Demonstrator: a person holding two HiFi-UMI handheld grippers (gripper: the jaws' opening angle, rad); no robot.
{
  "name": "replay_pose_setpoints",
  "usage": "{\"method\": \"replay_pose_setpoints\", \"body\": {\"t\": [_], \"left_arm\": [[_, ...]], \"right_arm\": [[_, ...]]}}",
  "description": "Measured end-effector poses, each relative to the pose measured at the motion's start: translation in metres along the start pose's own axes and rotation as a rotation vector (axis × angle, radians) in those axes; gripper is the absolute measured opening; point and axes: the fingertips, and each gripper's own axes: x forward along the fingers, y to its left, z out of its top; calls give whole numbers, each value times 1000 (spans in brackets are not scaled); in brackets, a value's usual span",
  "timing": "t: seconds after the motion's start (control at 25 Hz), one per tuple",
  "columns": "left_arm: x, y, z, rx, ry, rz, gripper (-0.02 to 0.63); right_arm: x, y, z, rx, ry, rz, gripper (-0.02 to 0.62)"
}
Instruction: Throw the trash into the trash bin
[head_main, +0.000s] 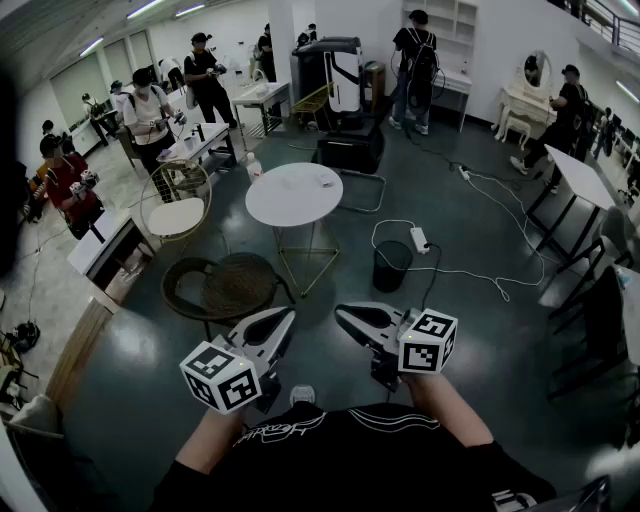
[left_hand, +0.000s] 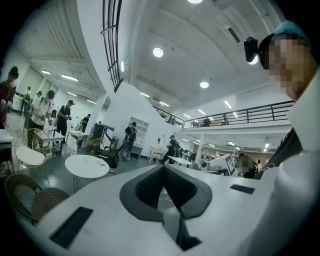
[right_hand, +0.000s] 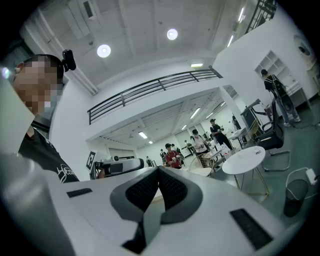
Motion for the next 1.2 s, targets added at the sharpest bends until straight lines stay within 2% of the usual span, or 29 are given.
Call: {"method": "replay_pose_setpoints", "body": {"t": [0.32, 0.56, 0.72, 0.84, 1.0, 1.2], "left_arm": [[-2, -9, 9, -31, -12, -63, 6], [-2, -9, 7, -23, -35, -120, 6], [9, -3, -2, -11, -4, -136, 6], [14, 9, -7, -6, 17, -129, 6], [24, 33, -13, -42, 35, -115, 6], [41, 86, -22, -102, 65, -111, 6]], "right_arm": [[2, 5, 7, -9, -9, -12, 34], [7, -2, 0, 10, -9, -19, 34], [8, -12, -3, 30, -11, -28, 34], [16, -20, -2, 45, -15, -24, 34], [27, -39, -9, 77, 4, -39, 34], [60, -79, -18, 138, 27, -61, 34]]}}
